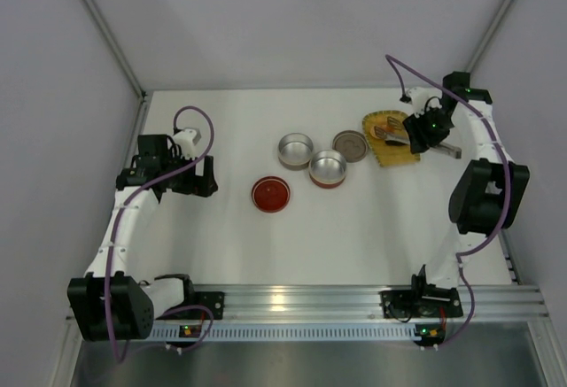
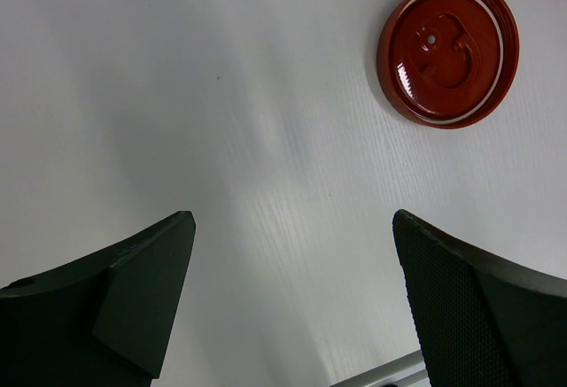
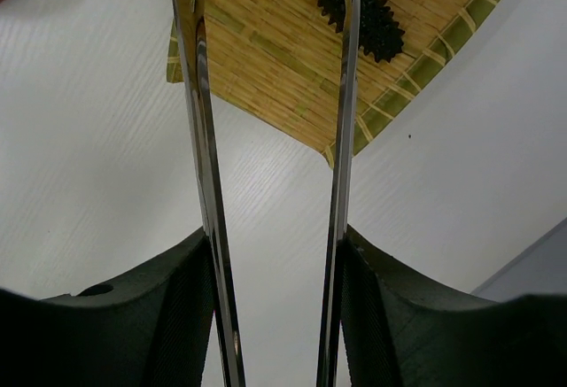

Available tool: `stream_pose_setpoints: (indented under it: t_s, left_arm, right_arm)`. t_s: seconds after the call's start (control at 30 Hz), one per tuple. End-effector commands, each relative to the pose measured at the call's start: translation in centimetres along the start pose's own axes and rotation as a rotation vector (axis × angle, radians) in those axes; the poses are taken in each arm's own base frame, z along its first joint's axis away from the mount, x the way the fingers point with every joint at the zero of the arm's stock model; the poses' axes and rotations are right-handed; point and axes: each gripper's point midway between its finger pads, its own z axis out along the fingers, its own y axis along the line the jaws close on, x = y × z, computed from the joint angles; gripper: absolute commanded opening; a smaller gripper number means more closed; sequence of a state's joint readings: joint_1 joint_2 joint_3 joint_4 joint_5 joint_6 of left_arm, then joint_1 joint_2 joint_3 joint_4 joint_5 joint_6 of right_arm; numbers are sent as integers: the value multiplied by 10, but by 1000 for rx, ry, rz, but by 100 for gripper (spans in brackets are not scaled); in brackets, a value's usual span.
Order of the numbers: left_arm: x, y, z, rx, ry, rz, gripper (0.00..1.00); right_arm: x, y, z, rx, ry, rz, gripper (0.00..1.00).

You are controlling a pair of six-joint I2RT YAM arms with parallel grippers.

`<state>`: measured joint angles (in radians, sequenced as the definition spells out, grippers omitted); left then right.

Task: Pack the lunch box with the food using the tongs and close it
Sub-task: Pick up the fake food from the plate.

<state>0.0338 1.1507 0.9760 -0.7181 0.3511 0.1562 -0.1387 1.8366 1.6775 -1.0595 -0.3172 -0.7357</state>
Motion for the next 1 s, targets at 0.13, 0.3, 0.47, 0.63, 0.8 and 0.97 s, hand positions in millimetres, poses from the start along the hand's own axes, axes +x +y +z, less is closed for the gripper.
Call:
stream_pose_setpoints:
  t_s: [0.13, 0.3, 0.47, 0.63, 0.8, 0.97]
  left_arm:
    - [-10, 2, 1, -5, -26, 20, 98]
    - [-11, 5, 1, -20, -27, 20, 98]
    - [-10, 7, 3, -29, -22, 18, 98]
    - [-8, 10, 4, -43, -13, 16, 98]
    - [-7, 12, 5, -50, -9, 18, 98]
    - [-6, 13, 7, -53, -1, 17, 98]
  right_arm:
    - [-17, -35, -2, 84, -51, -70, 51]
    - [-21, -47, 7, 104, -53, -89, 52]
    - [-28, -63, 13, 126, -61, -95, 54]
    - [-36, -75, 22, 132, -72, -103, 55]
    - [-33, -73, 34, 82, -51, -114, 55]
    - [-26, -61, 40, 13, -41, -122, 54]
